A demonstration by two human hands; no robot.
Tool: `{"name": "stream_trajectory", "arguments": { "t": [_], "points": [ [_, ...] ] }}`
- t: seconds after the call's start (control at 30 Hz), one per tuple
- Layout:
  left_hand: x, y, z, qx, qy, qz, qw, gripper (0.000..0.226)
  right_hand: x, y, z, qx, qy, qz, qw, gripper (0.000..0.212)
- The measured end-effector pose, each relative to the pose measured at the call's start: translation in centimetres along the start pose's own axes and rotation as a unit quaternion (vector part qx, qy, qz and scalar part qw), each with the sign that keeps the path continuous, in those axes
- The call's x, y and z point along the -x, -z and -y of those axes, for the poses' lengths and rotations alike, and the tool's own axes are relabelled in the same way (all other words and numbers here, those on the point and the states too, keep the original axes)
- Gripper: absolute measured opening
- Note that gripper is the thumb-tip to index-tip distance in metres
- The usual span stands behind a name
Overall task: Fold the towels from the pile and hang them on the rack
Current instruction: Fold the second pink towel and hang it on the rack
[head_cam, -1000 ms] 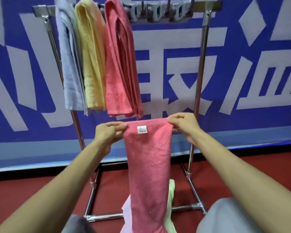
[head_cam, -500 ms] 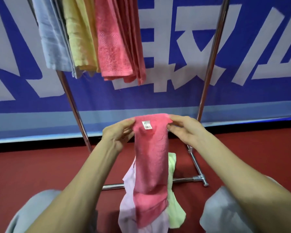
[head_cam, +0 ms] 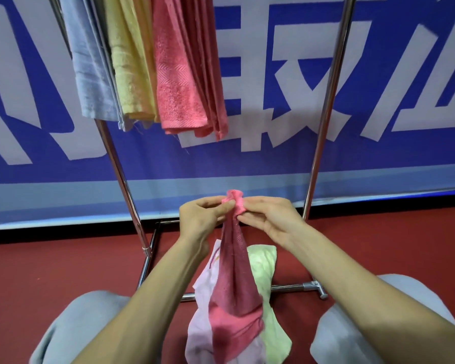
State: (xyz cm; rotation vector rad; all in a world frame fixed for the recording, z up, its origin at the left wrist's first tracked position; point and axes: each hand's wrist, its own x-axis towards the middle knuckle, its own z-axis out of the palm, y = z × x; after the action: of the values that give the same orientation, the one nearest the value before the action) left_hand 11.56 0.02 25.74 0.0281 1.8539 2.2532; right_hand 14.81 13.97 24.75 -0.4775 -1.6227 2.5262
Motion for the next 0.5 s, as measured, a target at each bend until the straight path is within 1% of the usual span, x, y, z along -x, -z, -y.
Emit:
{"name": "stream_trajectory", "arguments": {
  "t": [0.07,0.3,0.4,0.47,0.5],
  "points": [
    [-0.1,-0.1,0.1,0.006,0.007,0.012,1.000,0.026,0.1,0.0,-0.1,0.008,0.002,0.000,1.000,0.006],
    [0.5,-0.7,0.3,0.002,0.013,0.030,0.999,0.023,1.0,0.1,0.0,0.033,0.004,-0.012,0.999,0.007],
    [0.8,-0.7,0.3,-0.016,-0.012,0.035,0.999,0.025,1.3,0.1,0.1,0.035,-0.001,-0.012,0.999,0.008],
    [0.9,-0.5,0.2,-0.031,-0.028,0.046,0.998,0.031,1.3,0.1,0.2,0.032,0.002,-0.017,0.999,0.008],
    [0.9,-0.4,0.1,-0.044,-0.029,0.054,0.997,0.039,1.2,0.2,0.3,0.029,0.006,-0.022,0.999,0.008]
  ]
}}
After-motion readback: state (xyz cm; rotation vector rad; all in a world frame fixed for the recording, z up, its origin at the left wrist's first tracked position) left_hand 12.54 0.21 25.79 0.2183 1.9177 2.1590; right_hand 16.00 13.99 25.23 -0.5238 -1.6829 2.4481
